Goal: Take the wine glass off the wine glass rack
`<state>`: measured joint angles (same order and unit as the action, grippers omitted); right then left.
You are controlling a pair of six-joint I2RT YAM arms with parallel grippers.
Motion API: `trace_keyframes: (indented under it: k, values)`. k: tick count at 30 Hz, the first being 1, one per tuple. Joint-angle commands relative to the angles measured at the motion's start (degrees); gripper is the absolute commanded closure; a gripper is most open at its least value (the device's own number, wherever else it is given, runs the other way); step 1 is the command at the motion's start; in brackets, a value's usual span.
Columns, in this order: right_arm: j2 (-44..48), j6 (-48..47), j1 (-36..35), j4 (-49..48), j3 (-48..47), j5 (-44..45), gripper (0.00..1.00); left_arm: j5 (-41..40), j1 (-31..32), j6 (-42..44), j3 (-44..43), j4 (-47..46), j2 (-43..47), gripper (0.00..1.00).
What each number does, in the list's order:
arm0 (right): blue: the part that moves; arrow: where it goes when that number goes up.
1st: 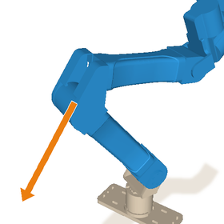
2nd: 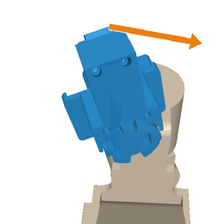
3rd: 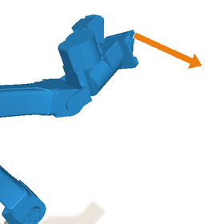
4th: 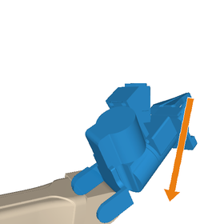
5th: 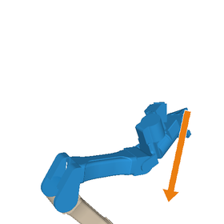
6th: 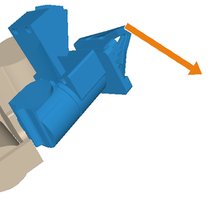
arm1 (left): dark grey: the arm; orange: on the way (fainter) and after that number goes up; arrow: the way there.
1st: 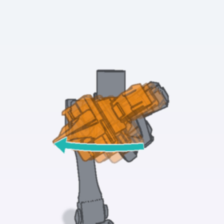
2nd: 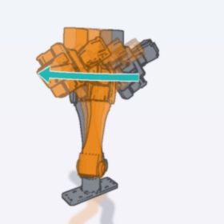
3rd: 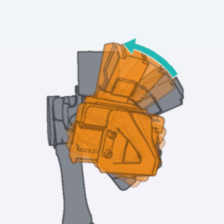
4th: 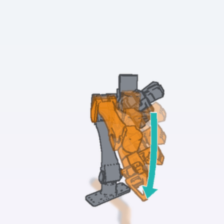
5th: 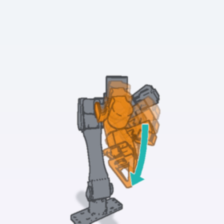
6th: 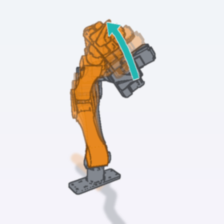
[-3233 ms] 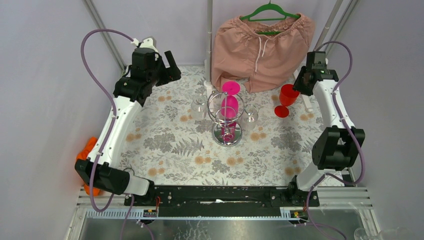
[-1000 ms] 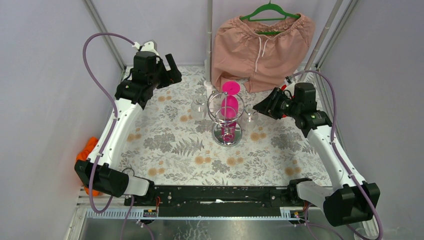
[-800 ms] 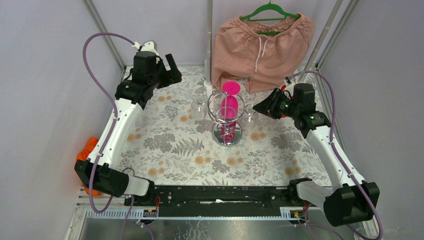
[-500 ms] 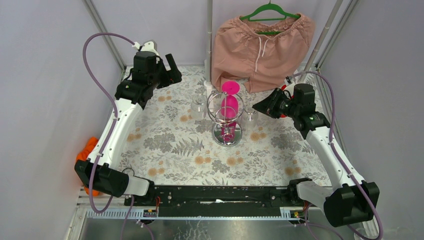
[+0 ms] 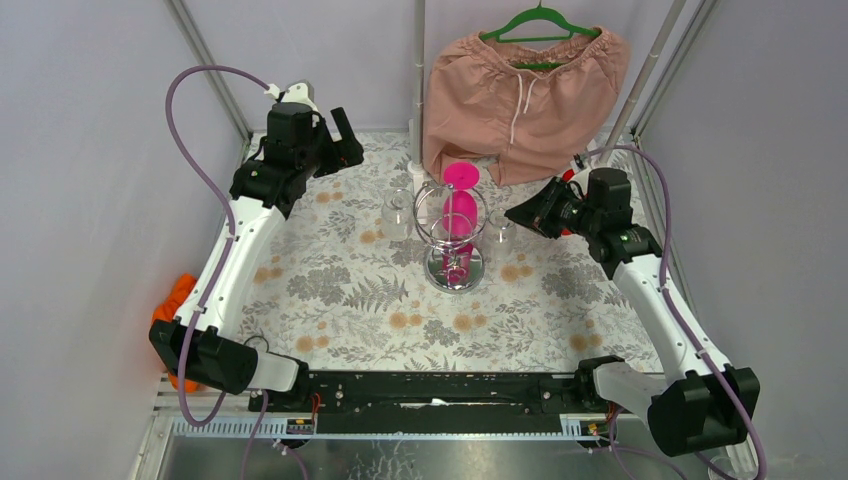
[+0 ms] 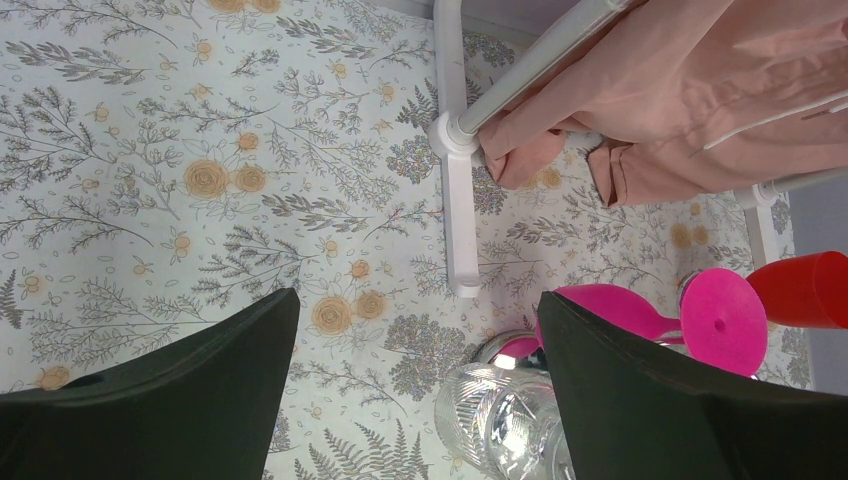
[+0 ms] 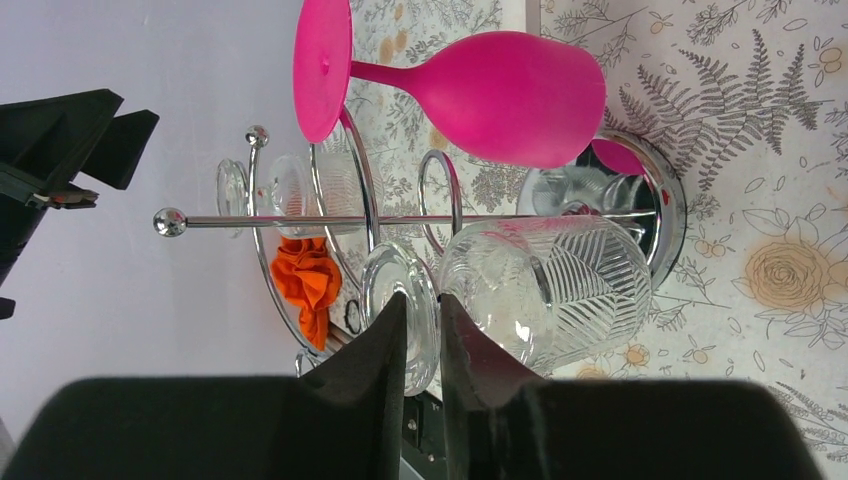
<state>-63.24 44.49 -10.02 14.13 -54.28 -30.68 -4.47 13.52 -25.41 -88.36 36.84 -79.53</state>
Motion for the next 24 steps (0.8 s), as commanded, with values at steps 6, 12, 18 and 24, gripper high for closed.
trace_keyframes:
  k: [6,12,18,24]
  values:
    - [4.8,8.1,-0.5,-7.0,4.6,-1.8,1.00,0.3,0.3,0.6,0.5,-2.4,0.0,0.03]
    - [5.1,8.8,-0.5,-7.0,5.3,-2.0,1.00,0.2,0.3,0.5,0.6,-2.4,0.1,0.03]
    - [4.0,8.6,-0.5,-6.5,4.6,-3.6,0.93,0.1,0.3,0.6,0.6,-2.4,-0.1,0.03]
    - [5.0,8.5,-0.5,-5.8,5.2,-3.0,0.83,0.1,0.3,0.5,0.6,-2.4,-0.2,0.03]
